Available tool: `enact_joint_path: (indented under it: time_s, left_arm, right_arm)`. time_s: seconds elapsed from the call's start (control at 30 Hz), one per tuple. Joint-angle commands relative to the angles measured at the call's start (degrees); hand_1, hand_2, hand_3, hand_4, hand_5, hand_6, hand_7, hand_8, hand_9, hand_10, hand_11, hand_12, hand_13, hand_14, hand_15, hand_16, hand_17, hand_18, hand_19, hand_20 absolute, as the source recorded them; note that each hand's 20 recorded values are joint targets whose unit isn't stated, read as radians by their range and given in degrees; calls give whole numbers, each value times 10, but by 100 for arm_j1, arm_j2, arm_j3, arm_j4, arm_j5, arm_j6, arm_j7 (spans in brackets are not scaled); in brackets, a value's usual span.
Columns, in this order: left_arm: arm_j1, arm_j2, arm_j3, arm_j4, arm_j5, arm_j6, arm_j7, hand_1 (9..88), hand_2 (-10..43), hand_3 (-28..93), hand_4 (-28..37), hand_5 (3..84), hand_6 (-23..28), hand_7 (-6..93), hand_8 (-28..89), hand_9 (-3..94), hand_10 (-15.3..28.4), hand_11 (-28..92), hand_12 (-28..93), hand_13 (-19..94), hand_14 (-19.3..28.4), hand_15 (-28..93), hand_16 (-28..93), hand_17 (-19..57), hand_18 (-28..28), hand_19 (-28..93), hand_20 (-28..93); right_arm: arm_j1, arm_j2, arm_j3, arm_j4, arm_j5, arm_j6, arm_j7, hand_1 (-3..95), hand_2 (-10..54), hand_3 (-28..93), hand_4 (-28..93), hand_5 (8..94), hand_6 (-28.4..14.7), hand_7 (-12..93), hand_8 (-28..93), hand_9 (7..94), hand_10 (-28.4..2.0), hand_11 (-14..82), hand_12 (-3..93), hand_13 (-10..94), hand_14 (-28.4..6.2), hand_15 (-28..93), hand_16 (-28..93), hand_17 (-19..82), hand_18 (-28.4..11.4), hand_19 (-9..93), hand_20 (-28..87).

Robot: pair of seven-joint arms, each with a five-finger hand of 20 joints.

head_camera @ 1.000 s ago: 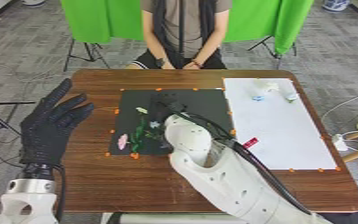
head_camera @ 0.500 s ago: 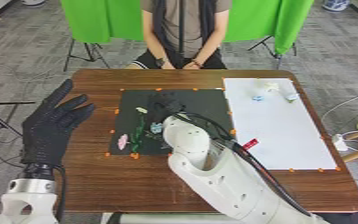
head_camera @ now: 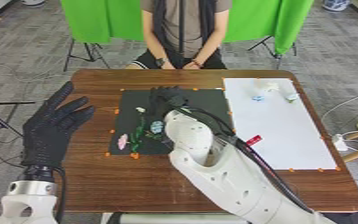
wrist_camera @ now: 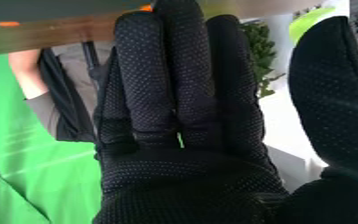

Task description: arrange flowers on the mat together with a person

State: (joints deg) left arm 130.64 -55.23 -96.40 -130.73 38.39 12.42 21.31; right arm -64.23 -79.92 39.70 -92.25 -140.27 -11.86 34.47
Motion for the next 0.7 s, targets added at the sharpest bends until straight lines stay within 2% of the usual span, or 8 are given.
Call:
enact_joint_path:
  time_s: [0.03, 0.1, 0.13, 0.17, 0.3, 0.47, 0.57, 0.7]
  left_arm:
    - [159, -99, 28, -25, -11, 103, -48, 206, 80, 758, -283, 342, 79, 96, -85, 368, 219, 245, 106, 310, 284, 485, -98, 8, 284, 785, -283]
    - [274, -104, -26, -54, -20, 142, -15, 206, 80, 758, -283, 342, 79, 96, -85, 368, 219, 246, 107, 310, 284, 485, -98, 8, 284, 785, -283]
    - [306, -112, -47, -56, -22, 142, -7, 206, 80, 758, -283, 342, 79, 96, -85, 368, 219, 247, 107, 310, 284, 485, -98, 8, 284, 785, -283]
    - [371, -130, -77, -71, -19, 148, 34, 206, 80, 758, -283, 342, 80, 96, -85, 368, 219, 247, 107, 310, 284, 485, -98, 7, 284, 785, -283]
    - [508, -156, -163, -95, -56, 230, 196, 203, 80, 755, -283, 342, 79, 96, -85, 367, 218, 245, 106, 310, 284, 485, -99, 5, 284, 777, -283]
    - [517, -174, -237, -10, -112, 255, 229, 199, 80, 756, -283, 342, 78, 96, -86, 369, 217, 245, 107, 309, 284, 484, -98, -3, 284, 758, -283]
    - [532, -236, -265, 38, -123, 231, 217, 196, 81, 755, -283, 342, 77, 95, -86, 369, 217, 243, 106, 307, 283, 483, -98, -4, 284, 757, -283]
    - [571, -268, -309, 79, -120, 199, 254, 195, 82, 751, -283, 341, 76, 95, -86, 368, 215, 240, 106, 307, 283, 482, -97, -5, 284, 758, -283]
  right_arm:
    - [-392, 233, 520, -755, 645, 337, 98, 304, -95, 782, -283, 677, 13, 144, -137, 748, -138, 323, 158, 587, -127, 692, 73, 141, -179, 758, 149]
    - [-768, 299, 1001, -1193, 1727, 507, 232, 285, -83, 787, -283, 674, 13, 144, -136, 741, -141, 319, 156, 582, -129, 690, 70, 141, -179, 758, 150]
    - [-979, 336, 1246, -1413, 2421, 786, 385, 275, -62, 789, -283, 667, 9, 143, -136, 732, -146, 309, 151, 574, -133, 675, 63, 140, -182, 755, 150]
    - [-1220, 327, 1514, -1592, 3080, 1126, 376, 260, -37, 793, -283, 663, 6, 143, -136, 724, -153, 291, 144, 568, -140, 656, 56, 136, -185, 749, 148]
    - [-2053, 451, 2457, -2187, 5280, 1728, 66, 227, 29, 821, -282, 641, -12, 136, -135, 679, -187, 232, 129, 525, -183, 587, 46, 111, -201, 706, 140]
    - [-3026, 537, 3542, -2582, 7792, 1453, -698, 222, 52, 846, -280, 606, -20, 128, -130, 631, -196, 207, 123, 493, -198, 548, 51, 97, -206, 676, 140]
    - [-3579, 595, 4030, -2734, 8530, 1057, -987, 213, 64, 851, -281, 563, -26, 126, -130, 598, -204, 203, 122, 465, -213, 536, 52, 80, -210, 649, 140]
    - [-4270, 580, 4481, -2904, 9577, 1176, -1444, 181, 86, 844, -282, 515, -30, 122, -127, 560, -207, 188, 116, 437, -217, 488, 55, 62, -216, 604, 145]
